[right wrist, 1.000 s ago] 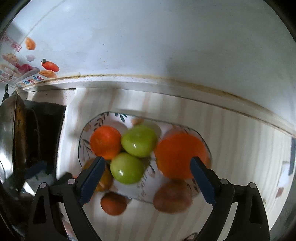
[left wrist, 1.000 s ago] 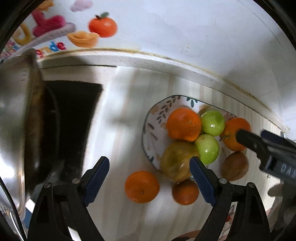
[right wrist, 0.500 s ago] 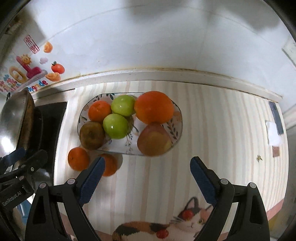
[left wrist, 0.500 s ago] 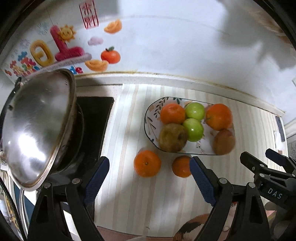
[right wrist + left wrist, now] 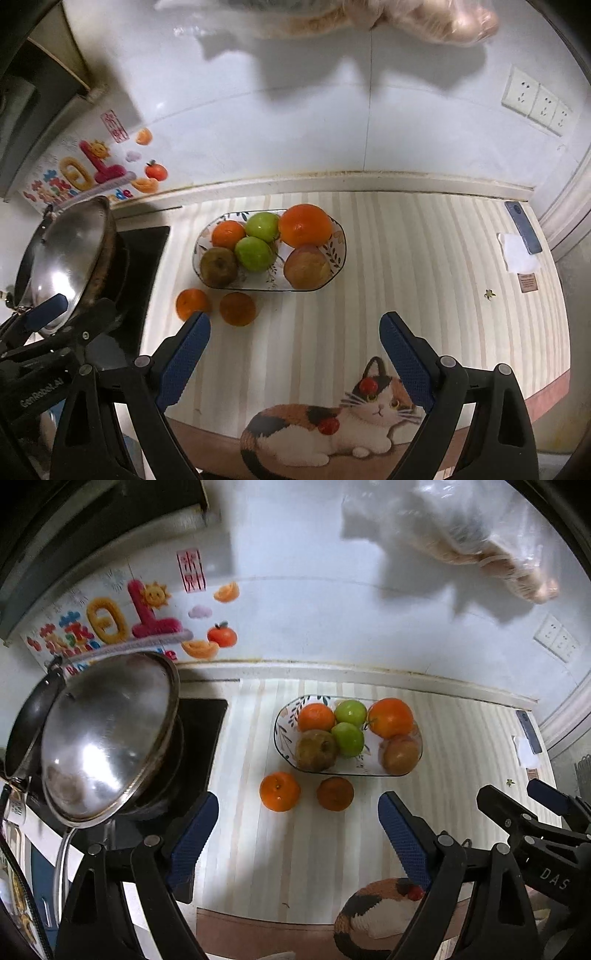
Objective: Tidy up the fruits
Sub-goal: 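Grasp an orange with the left tool while the right tool grasps another orange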
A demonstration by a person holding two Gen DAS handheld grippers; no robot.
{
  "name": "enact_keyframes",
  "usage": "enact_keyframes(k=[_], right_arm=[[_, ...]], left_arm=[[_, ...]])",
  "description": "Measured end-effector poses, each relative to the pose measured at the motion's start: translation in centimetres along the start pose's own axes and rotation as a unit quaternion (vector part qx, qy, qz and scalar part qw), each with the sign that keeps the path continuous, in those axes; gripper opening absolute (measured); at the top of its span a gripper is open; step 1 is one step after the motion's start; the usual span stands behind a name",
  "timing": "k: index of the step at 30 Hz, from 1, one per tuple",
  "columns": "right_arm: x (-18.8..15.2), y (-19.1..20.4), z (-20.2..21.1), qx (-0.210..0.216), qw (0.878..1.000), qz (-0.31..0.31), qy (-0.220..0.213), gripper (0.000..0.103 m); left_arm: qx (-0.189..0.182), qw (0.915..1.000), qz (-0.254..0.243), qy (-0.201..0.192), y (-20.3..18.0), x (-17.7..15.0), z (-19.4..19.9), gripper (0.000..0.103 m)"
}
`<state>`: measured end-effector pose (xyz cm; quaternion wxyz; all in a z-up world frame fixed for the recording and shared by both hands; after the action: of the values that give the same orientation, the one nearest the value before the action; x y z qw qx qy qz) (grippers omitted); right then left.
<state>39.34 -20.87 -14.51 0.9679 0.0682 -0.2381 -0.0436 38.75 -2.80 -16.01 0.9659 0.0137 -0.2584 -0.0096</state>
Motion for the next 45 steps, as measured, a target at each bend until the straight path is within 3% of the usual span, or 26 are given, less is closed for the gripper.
enact_keyframes(k=[9,13,15,16,23,33,39,40,41,43,45], right_arm=[[-1.1,0.5,4.5,0.015,0.999,-0.003,-0.03,0.095],[-1.3,0.1,4.6,0.027,0.999,-0.016,-0.027,0.095],[-1.5,-0.6,3.7,0.033,0.999,-0.03,-0.015,0.095],[-1.6,-1.1,3.1,0.036,0.999,-0.037,-0.008,0.095],[-3.1,-2.9,-5.3,0.074,0.992,-0.079,0.068,0.095],[-4.1,1.5,-20.2,0.131,0.974,-0.091,0.157,0.094],[-3.7,3.7,-26.0,0.153,0.966,-0.099,0.182,0.086],[-3.7,4.1,-26.7,0.159,0.964,-0.097,0.188,0.083],[-3.7,4.4,-27.3,0.165,0.962,-0.098,0.194,0.072],[-3.8,5.0,-28.0,0.185,0.956,-0.103,0.203,0.061],[-3.8,5.2,-28.1,0.182,0.957,-0.099,0.203,0.061]], left_arm=[[-0.015,0.9996,0.009,-0.022,-0.4,-0.5,3.3,0.089],[-0.013,0.9994,0.018,-0.027,0.0,-0.2,3.2,0.089],[-0.009,0.9996,0.017,-0.02,0.4,-0.2,2.3,0.094],[-0.001,0.9998,0.017,-0.01,0.7,-0.3,1.4,0.101],[0.028,0.9971,0.046,0.053,3.9,-0.8,-5.5,0.101],[0.043,0.9825,0.086,0.16,5.4,-2.0,-15.9,0.101],[0.026,0.9699,0.129,0.205,6.5,-2.5,-19.8,0.101],[0.022,0.9678,0.134,0.212,6.5,-2.6,-20.4,0.101],[0.019,0.9662,0.137,0.217,6.5,-2.6,-20.8,0.101],[0.008,0.9627,0.143,0.229,6.5,-2.8,-21.6,0.101],[0.0,0.9602,0.144,0.239,6.2,-3.1,-22.3,0.101]])
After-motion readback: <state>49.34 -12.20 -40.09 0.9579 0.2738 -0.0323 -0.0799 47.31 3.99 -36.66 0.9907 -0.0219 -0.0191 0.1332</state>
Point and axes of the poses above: each gripper's, at about its wrist camera, not at the fingertips, and z roughly against the way its jaws point, y to its left, x to its top, the point moved 7 cm from there along -z, roughly the way its jaws point, and after that the axes turned 3 degrees about x, right-handed, at the moved point
